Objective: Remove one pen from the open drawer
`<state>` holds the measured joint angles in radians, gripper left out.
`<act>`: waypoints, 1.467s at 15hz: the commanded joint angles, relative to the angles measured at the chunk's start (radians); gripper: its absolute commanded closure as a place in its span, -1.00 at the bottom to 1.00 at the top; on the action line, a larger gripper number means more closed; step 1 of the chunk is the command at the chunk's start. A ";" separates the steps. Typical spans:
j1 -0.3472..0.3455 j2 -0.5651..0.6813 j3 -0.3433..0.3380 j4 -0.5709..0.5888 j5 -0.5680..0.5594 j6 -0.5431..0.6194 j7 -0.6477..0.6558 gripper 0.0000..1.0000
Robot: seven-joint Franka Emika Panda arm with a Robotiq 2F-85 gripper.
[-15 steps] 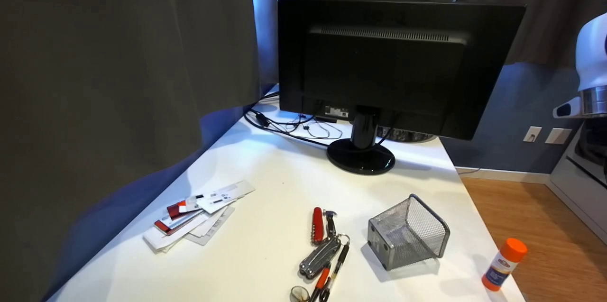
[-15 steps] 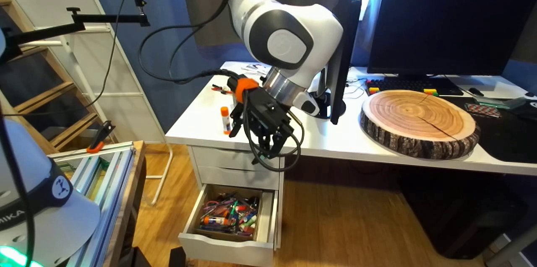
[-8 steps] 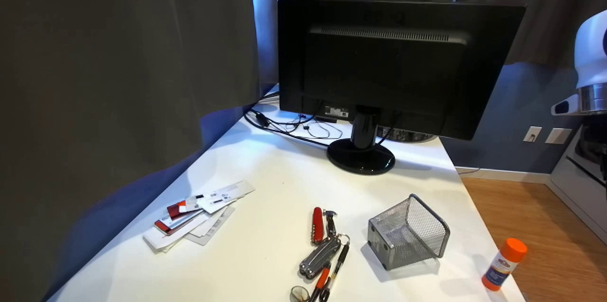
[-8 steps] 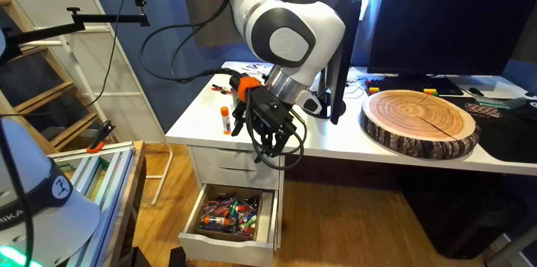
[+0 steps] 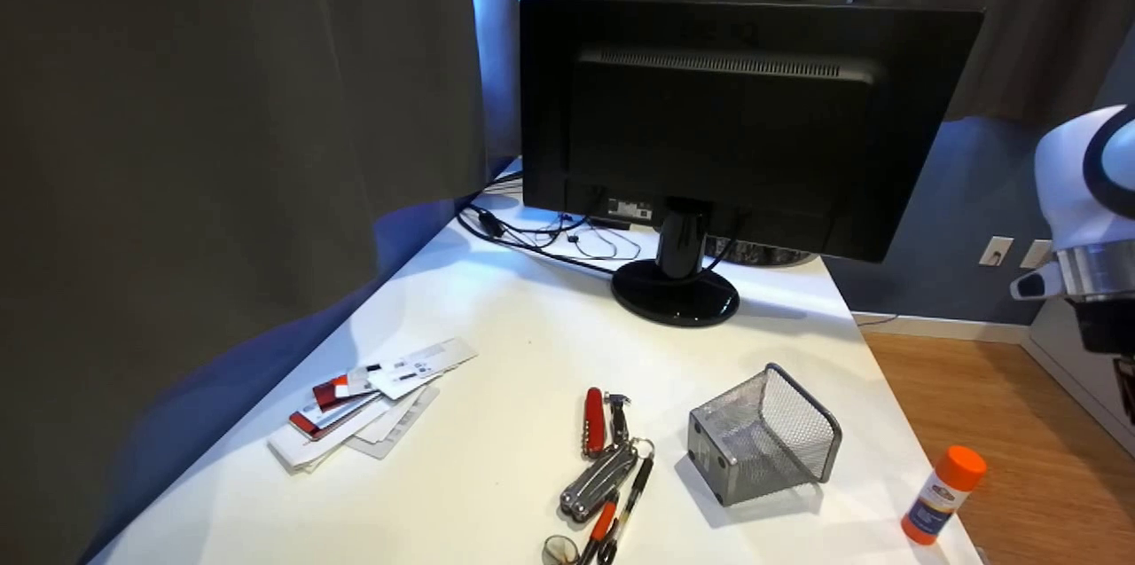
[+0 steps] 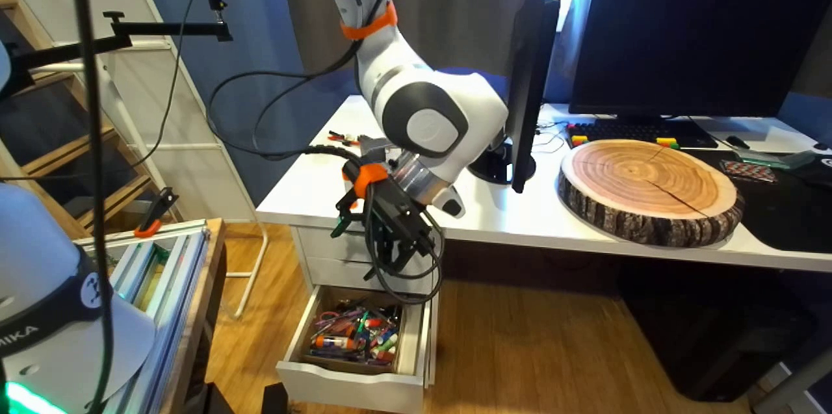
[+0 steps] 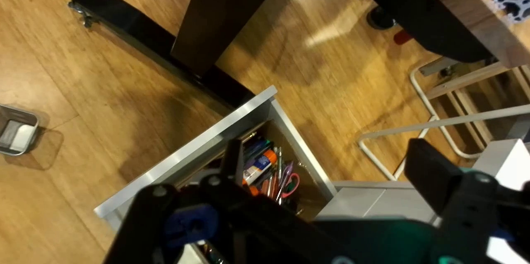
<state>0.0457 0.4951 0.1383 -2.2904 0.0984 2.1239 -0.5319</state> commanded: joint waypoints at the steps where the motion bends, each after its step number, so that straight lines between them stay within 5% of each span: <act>1: -0.033 0.142 0.056 0.017 0.023 0.114 -0.047 -1.00; 9: -0.130 0.475 0.203 0.090 -0.028 0.478 -0.212 -1.00; 13: -0.149 0.636 0.217 0.181 -0.097 0.524 -0.315 -1.00; 14: -0.128 0.543 0.202 0.111 -0.087 0.503 -0.243 -1.00; 22: -0.143 0.632 0.212 0.180 -0.106 0.515 -0.287 -1.00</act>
<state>-0.0836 1.1212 0.3415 -2.1137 0.0199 2.6419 -0.8389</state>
